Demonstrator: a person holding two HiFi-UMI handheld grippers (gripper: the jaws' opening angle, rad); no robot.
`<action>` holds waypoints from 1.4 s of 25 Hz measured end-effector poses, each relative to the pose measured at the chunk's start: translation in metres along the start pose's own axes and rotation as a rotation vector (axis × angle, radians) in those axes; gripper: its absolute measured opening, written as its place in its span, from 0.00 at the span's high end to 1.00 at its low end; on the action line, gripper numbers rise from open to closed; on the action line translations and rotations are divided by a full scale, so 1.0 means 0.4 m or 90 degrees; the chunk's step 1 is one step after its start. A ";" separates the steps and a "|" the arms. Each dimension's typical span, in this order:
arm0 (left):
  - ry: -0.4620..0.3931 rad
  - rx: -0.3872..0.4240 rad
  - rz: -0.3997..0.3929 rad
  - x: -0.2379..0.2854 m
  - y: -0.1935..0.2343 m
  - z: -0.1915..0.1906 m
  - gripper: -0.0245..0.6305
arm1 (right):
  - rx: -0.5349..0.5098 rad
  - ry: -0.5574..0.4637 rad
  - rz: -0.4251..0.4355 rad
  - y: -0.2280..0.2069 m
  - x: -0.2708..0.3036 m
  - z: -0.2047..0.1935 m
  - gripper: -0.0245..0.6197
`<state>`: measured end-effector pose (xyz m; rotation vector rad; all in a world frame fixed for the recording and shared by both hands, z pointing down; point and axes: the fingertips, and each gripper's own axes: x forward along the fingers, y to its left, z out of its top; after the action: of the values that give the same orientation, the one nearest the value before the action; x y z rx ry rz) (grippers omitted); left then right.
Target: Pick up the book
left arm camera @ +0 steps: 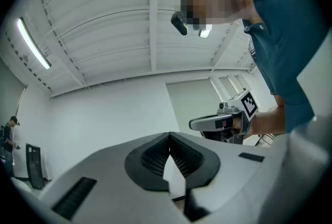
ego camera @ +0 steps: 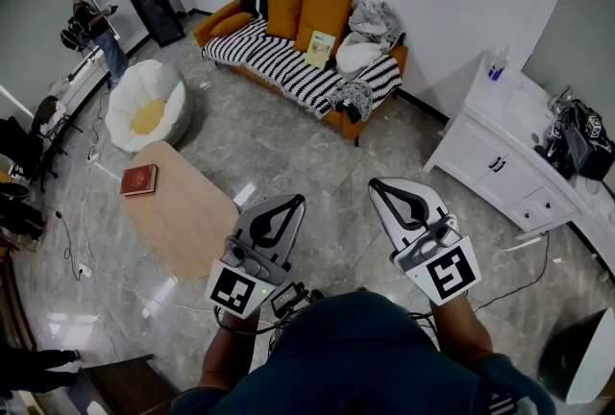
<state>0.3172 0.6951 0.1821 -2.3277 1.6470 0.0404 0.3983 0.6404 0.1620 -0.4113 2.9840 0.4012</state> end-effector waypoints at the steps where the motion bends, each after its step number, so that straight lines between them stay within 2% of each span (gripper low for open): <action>1: -0.001 -0.003 0.000 0.001 0.005 -0.003 0.96 | 0.002 0.002 -0.001 0.000 0.005 -0.004 0.94; 18: 0.013 -0.029 -0.014 -0.007 0.052 -0.051 0.96 | 0.031 0.021 -0.009 0.002 0.063 -0.039 0.94; 30: 0.017 -0.048 -0.042 -0.051 0.116 -0.102 0.96 | 0.026 0.050 -0.055 0.026 0.130 -0.070 0.94; 35: -0.006 -0.067 -0.056 -0.044 0.170 -0.095 0.96 | 0.035 0.068 -0.076 0.025 0.173 -0.077 0.94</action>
<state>0.2428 0.6811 0.2071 -2.4710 1.5721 0.1221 0.3273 0.6237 0.1844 -0.6195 3.0438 0.2938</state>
